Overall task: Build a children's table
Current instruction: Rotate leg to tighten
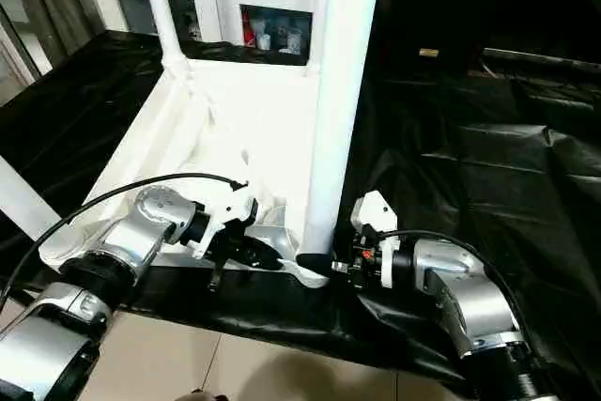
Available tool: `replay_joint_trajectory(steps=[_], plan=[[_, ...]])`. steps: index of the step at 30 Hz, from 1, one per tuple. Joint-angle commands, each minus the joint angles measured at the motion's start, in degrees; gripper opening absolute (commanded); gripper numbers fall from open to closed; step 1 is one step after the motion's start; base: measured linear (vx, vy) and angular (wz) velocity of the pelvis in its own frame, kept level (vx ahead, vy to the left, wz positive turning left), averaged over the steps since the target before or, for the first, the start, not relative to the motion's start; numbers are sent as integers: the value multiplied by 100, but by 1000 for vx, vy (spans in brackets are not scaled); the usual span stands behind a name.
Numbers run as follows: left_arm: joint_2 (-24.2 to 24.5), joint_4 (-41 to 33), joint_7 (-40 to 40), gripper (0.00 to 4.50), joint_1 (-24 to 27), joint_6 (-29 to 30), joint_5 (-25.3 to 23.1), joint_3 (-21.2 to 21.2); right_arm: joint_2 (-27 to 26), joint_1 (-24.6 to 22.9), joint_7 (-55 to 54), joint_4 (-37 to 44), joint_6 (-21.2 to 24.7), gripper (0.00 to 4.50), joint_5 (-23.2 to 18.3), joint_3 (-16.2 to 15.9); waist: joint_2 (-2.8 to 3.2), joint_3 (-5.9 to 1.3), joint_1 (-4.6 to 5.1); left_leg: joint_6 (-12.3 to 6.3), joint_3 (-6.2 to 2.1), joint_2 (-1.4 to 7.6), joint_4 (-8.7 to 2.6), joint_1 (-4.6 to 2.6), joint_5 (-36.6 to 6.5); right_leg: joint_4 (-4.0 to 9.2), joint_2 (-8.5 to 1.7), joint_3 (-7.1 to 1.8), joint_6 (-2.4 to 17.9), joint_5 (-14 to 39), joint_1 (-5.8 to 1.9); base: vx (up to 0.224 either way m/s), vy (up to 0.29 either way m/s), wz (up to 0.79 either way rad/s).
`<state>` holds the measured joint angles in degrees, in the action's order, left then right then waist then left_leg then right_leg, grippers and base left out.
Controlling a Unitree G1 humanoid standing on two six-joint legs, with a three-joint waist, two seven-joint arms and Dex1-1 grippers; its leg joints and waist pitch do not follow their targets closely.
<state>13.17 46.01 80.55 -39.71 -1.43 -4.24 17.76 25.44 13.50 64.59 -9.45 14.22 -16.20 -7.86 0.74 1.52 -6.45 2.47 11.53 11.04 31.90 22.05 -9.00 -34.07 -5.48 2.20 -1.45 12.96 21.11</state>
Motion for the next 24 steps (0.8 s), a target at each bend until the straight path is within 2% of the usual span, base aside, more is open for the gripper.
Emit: replay_joint_trajectory(steps=[1, 9, 12, 13, 14, 15, 16, 18, 19, 20, 23, 24], plan=[[-55, 108, -27, 0, 153, 112, 44, 48, -15, -6, 296, 16, 30, 218, -75, -229, -86, -256, 2, -430, -91, 265, -305, -135, -1067, 326, -302, -146, 1471, 34, -141, 0, 0, 0], [-121, 89, -164, 0, 153, 160, 54, 39, -223, -121, -40, -2, 41, 206, -30, -201, -81, -268, 3, -429, -95, 265, -294, -141, -1033, 311, -298, -145, 1489, -29, -143, 0, 0, 0], [-329, 362, -954, 0, 18, 112, -79, -66, -546, -70, -975, -340, -111, 206, 296, -38, -75, -242, 37, -320, -97, 256, -317, -146, -1254, 346, -301, -156, 1463, 261, -111, 0, 0, 0], [-530, 607, -1664, 0, -124, 113, -193, -144, -810, -21, -1773, -601, -154, 205, 541, 96, -82, -229, 78, -173, -112, 246, -345, -153, -1457, 380, -308, -158, 1407, 608, -100, 0, 0, 0], [-651, 727, -2023, 0, -203, 133, -261, -161, -981, -2, -2242, -720, -99, 204, 636, 191, -74, -200, 124, 28, -128, 251, -386, -178, -1807, 428, -322, -163, 1323, 1145, -73, 0, 0, 0], [-682, 751, -2116, 0, -222, 148, -281, -161, -1027, 1, -2366, -741, -86, 204, 660, 217, -74, -200, 124, 28, -128, 251, -386, -178, -1807, 428, -322, -163, 1323, 1145, -73, 0, 0, 0], [-851, 873, -2605, 0, -325, 239, -388, -158, -1278, 17, -3035, -843, -6, 201, 782, 361, -108, -183, 203, 217, -171, 229, -422, -165, -2108, 485, -335, -158, 1093, 1853, -96, 0, 0, 0], [-988, 908, -2832, 0, -370, 291, -394, -181, -1440, 26, -3369, -851, 151, 200, 765, 476, -113, -170, 239, 230, -184, 223, -439, -183, -2299, 549, -330, -165, 897, 2241, -64, 0, 0, 0], [-1194, 957, -3131, 0, -435, 402, -367, -232, -1653, 62, -3758, -862, 267, 199, 750, 613, -56, -173, 236, 231, -193, 218, -436, -203, -2340, 565, -343, -169, 860, 2324, -59, 0, 0, 0], [-1389, 981, -3336, 0, -485, 457, -362, -237, -1820, 112, -4021, -859, 360, 198, 743, 683, -76, -172, 268, 245, -189, 211, -437, -222, -2448, 606, -328, -188, 774, 2456, -20, 0, 0, 0], [-1565, 1049, -3469, 0, -542, 427, -399, -199, -1847, 164, -3951, -831, 216, 198, 891, 516, -37, -185, 288, 246, -195, 224, -443, -223, -2424, 598, -307, -186, 801, 2125, -29, 0, 0, 0], [-1593, 1093, -3457, 0, -560, 370, -412, -195, -1845, 175, -3862, -822, 121, 198, 911, 470, -51, -182, 298, 208, -185, 214, -439, -212, -2414, 598, -294, -186, 830, 1953, -31, 0, 0, 0]])
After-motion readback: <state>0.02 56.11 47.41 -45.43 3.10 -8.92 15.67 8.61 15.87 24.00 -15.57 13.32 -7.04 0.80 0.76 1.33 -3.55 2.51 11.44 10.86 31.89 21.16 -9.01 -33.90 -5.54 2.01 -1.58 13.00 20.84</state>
